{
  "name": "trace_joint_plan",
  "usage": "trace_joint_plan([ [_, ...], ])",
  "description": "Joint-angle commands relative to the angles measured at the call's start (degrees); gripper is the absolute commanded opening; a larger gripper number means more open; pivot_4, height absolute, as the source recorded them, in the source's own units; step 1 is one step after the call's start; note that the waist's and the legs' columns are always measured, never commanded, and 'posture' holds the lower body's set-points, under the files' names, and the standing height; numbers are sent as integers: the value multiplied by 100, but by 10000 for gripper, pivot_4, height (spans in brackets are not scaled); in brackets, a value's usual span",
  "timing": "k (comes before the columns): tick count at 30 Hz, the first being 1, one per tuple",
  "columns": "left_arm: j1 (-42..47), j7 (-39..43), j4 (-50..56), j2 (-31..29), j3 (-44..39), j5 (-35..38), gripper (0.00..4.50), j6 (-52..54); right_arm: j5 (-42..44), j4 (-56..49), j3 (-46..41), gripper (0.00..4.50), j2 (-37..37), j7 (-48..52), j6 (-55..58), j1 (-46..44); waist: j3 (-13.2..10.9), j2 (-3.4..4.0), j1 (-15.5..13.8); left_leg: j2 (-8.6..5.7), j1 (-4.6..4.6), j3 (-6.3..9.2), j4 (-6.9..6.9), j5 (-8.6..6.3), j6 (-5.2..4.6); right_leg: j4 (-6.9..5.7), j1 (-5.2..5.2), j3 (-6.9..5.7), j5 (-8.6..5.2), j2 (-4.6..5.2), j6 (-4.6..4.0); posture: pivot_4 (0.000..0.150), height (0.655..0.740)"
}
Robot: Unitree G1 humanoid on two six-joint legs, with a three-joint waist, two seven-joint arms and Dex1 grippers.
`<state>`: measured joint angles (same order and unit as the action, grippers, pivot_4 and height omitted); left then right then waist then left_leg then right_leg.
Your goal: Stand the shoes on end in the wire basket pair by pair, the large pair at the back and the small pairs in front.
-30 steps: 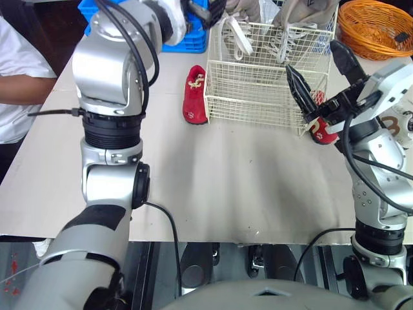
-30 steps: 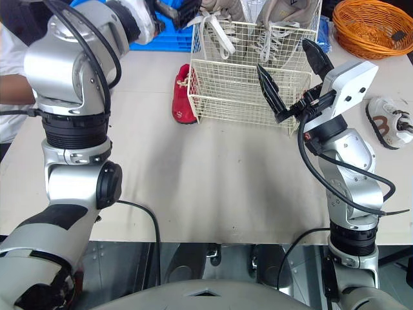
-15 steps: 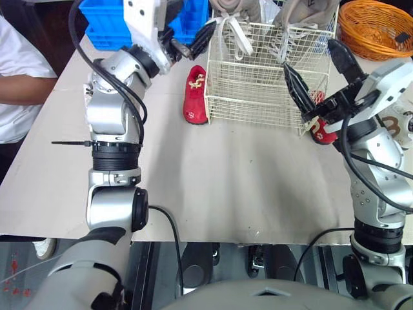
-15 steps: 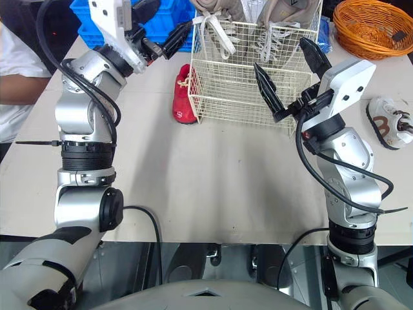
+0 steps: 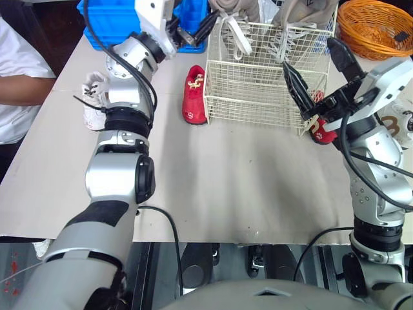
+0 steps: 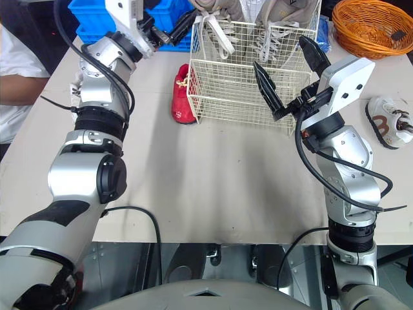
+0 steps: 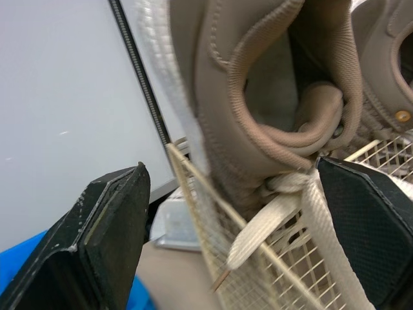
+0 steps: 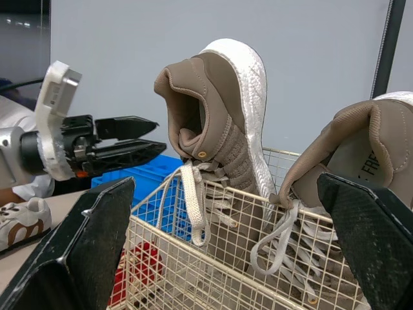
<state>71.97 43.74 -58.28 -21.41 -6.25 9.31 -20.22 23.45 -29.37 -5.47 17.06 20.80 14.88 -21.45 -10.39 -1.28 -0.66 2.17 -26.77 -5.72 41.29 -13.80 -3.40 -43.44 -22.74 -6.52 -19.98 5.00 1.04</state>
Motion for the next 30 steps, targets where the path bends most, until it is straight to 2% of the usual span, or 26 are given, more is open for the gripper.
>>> trace_joint_plan([
  [1, 369, -53, -331, 23, -120, -2, 44548, -333, 11, -214, -62, 45000, -1, -45, -136, -28, 0, 0, 3, 0, 0, 0, 0, 0, 0, 0, 0, 1, 0, 0, 0, 1500, 6860],
  [4, 575, -182, -643, 80, -181, -11, 44548, -440, -1, -228, -66, 45000, -2, -60, -141, -17, 0, 0, 16, 1, 0, 0, 0, 0, 0, 0, -1, 0, 0, 0, 0, 1500, 6860],
  [5, 629, -227, -725, 96, -190, -26, 38954, -469, -2, -228, -66, 45000, -1, -61, -141, -18, 0, -1, 15, 1, 0, 0, 0, 0, 0, 0, -1, 0, 0, 0, 0, 1500, 6860],
  [7, 728, -316, -876, 122, -156, -107, 31790, -546, -11, -222, -60, 45000, -3, -64, -143, -28, -1, -1, 14, 1, -1, 0, 0, 0, 0, 0, -1, 0, 0, 0, 0, 1500, 6860],
  [13, 991, -563, -1161, 203, -127, -259, 2362, -659, -21, -189, -53, 45000, -2, -74, -137, -85, -1, -1, 13, 1, -1, 0, 0, 0, 0, 0, -2, 0, 0, 0, 0, 1500, 6860],
  [14, 1012, -602, -1184, 208, -101, -306, 267, -699, -21, -190, -52, 45000, -1, -75, -136, -87, -1, -1, 14, 0, -1, 0, 0, 0, 0, 0, -2, 0, 0, 0, 0, 1500, 6860],
  [20, 1069, -799, -1205, 220, 57, -598, 267, -589, -11, -213, -51, 45000, 5, -97, -115, -89, -1, -1, 36, 1, -2, -1, -2, 0, 0, 0, -4, 0, 0, 0, 0, 1500, 6860],
  [25, 1302, -1318, -1243, 211, 399, -1080, 267, 274, -4, -225, -37, 45000, 0, -111, -105, -79, -1, -2, 12, 0, -4, 0, -1, 0, 0, 0, -4, -1, 0, 0, 1, 1500, 6860],
  [30, 1468, -1428, -1204, 390, 550, -1234, 267, 1169, -7, -195, -11, 45000, -14, -112, -123, -76, -1, -2, -1, 0, -3, 1, 2, 0, 0, -2, -3, 0, -1, 0, 1, 1500, 6860],
])
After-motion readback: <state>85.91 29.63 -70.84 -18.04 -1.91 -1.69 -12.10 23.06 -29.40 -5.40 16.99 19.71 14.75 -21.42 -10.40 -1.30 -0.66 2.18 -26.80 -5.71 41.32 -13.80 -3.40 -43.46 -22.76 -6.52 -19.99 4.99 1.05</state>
